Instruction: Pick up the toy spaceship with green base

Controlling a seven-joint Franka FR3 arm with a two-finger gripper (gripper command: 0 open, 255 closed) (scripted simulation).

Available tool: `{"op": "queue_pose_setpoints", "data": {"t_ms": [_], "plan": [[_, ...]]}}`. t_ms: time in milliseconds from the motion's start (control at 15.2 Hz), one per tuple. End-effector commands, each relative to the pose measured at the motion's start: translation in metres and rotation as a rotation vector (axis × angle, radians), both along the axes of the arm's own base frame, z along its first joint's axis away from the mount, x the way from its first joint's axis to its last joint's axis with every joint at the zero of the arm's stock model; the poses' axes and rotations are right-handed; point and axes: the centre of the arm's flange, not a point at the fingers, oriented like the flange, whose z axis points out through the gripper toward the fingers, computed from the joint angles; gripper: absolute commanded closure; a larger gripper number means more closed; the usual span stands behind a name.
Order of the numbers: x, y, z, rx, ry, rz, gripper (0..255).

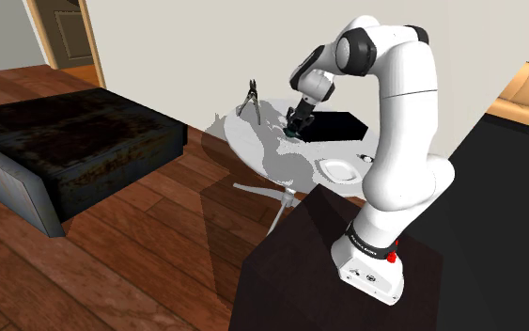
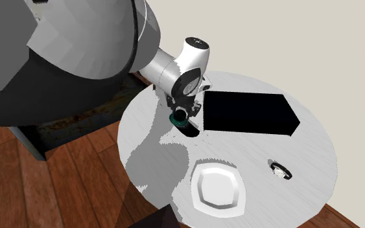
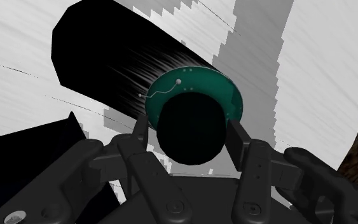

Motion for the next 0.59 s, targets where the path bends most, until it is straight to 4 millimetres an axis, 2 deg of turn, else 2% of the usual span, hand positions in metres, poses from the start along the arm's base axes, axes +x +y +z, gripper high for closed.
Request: {"op": "queue_pose_setpoints", "data": {"t_ms": [0,528], "plan": [[0.0,0.001,0.012,0.0,0.0,0.0,255],[0.0,0.001,0.049,0.0,0.0,0.0,255]]}}
